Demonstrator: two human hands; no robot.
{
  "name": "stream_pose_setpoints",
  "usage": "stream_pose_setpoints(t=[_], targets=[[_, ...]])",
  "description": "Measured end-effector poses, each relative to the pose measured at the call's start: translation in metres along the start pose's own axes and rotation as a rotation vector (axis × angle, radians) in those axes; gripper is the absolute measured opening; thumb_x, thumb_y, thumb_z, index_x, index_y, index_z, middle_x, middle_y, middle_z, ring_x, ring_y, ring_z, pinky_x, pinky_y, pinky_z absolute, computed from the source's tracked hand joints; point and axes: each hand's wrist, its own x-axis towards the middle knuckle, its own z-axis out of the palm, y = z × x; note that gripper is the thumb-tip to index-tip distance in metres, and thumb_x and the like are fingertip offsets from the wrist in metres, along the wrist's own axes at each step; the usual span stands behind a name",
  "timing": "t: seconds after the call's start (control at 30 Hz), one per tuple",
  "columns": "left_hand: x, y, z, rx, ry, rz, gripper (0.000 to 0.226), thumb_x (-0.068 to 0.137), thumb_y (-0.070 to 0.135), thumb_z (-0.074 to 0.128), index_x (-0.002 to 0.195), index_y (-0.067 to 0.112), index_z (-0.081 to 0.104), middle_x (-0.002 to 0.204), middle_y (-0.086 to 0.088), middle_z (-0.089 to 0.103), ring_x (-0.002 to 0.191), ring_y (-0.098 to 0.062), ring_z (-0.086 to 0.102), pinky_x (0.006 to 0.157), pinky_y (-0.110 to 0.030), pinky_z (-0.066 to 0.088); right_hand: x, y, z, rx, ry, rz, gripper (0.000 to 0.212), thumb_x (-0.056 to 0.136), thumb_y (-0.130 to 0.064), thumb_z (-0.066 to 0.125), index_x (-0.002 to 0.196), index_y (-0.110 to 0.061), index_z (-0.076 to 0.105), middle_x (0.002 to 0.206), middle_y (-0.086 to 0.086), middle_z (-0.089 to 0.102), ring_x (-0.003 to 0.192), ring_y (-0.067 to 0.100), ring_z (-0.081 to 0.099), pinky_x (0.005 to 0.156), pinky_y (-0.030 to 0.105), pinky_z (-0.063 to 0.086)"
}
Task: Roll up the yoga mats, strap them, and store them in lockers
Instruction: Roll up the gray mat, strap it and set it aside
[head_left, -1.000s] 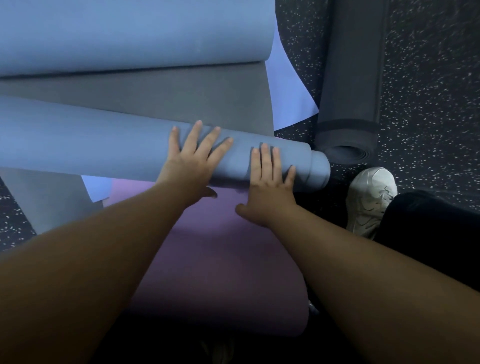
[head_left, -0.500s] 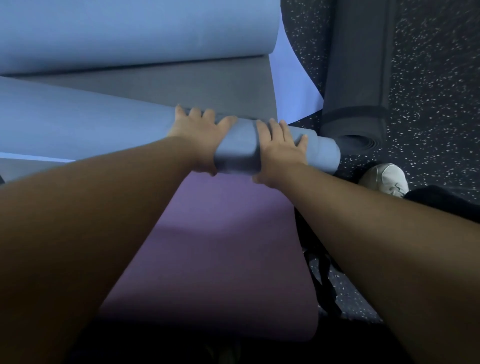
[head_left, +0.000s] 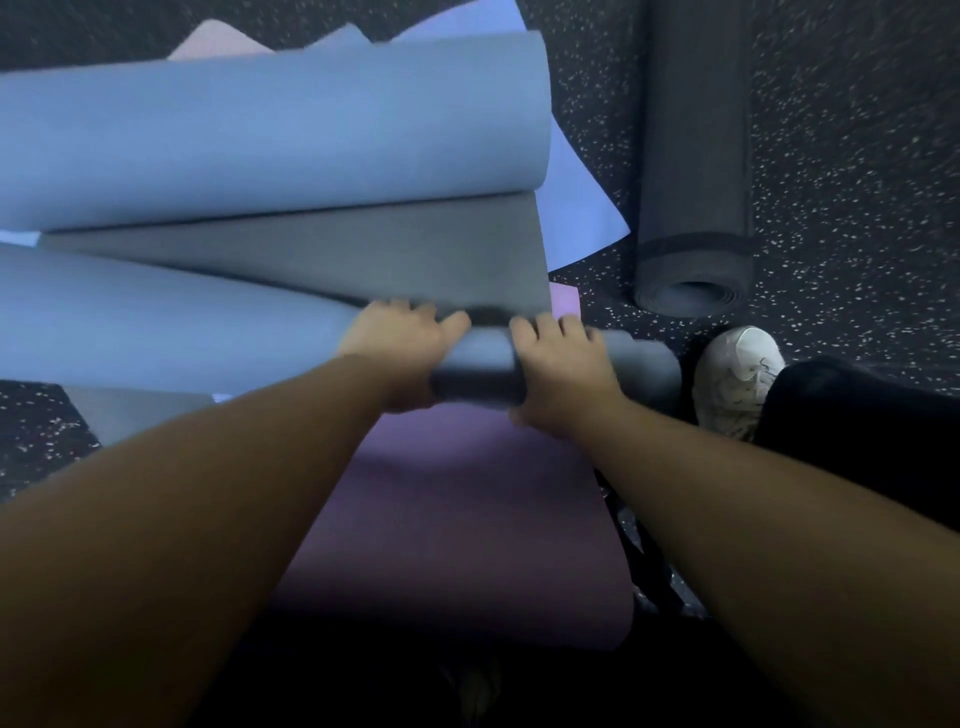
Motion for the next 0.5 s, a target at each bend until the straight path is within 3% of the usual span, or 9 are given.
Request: stream_pose_setpoints(t=[0.17,0.3,0.5], targets=[[-0.043,0.041,0.024,-0.028,0.016,0.095,0.066,0.062,0.051,0.074,0.117,0.019,0.056,0.093,-0.013,0.066,0.077,-0.035,0.065,0.066,-0.033,0.045,-0.055,-0.004,0.025,0.006,-0.113,-0.033,0.084,0.067,-0.048,0.074,0.135,-0.019,0.033,0.128,0.005,0.046,0.115,0.028,0.045,0.092,0.038,0.038],[-0.054,0.073,0.038,-0.078,-0.139,0.087,0.068,0.083,0.048,0.061,0.139,0.024,0.029,0.123,-0.011,0.055,0.106,-0.033,0.056,0.082,-0.036,0.04,-0.081,0.005,0.036,0.023,-0.249,-0.053,0.086,0.07,-0.044,0.073,0.138,-0.02,0.027,0.135,0.004,0.04,0.123,0.027,0.039,0.102,0.041,0.034],[-0.055,0.071,0.05,-0.183,-0.224,0.057,0.091,0.072,0.061,0.069,0.143,0.028,0.023,0.131,-0.009,0.049,0.114,-0.03,0.05,0.093,-0.039,0.039,-0.09,0.007,0.043,0.052,-0.255,-0.069,0.1,0.078,-0.044,0.069,0.15,-0.016,0.007,0.151,0.009,0.023,0.139,0.029,0.022,0.114,0.045,0.017]])
